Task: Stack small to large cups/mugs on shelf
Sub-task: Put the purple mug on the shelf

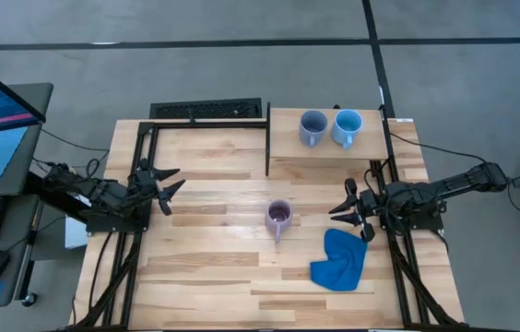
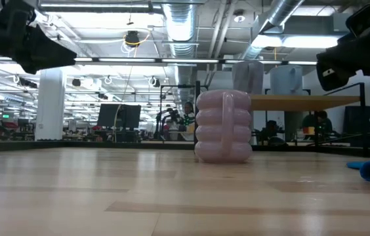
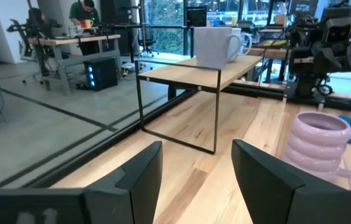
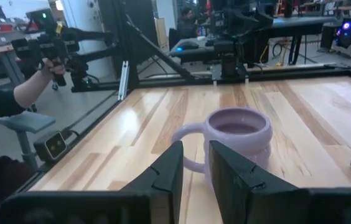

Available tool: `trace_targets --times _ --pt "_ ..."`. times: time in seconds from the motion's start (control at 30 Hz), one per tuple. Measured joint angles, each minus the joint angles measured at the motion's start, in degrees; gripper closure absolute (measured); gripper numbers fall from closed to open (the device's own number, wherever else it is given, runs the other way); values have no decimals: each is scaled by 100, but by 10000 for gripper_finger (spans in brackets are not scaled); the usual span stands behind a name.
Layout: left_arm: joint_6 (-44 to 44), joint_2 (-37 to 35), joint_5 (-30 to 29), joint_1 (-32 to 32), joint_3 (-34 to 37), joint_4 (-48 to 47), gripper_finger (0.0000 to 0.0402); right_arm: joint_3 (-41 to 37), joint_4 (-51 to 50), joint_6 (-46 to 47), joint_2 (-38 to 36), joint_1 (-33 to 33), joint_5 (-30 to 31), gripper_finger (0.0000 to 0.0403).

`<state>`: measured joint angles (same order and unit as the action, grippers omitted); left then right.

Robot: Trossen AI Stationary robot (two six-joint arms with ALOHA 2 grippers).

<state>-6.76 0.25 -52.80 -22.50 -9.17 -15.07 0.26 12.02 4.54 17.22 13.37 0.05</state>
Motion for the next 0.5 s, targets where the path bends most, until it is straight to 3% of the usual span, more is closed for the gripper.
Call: trace_targets --times 0.3,0.5 --pt "-251 0 -6 2 0 -494 217 31 -229 -73 0 -38 -3 304" --pt "-262 0 -8 2 0 -496 217 775 -285 150 -3 -39 -16 304"
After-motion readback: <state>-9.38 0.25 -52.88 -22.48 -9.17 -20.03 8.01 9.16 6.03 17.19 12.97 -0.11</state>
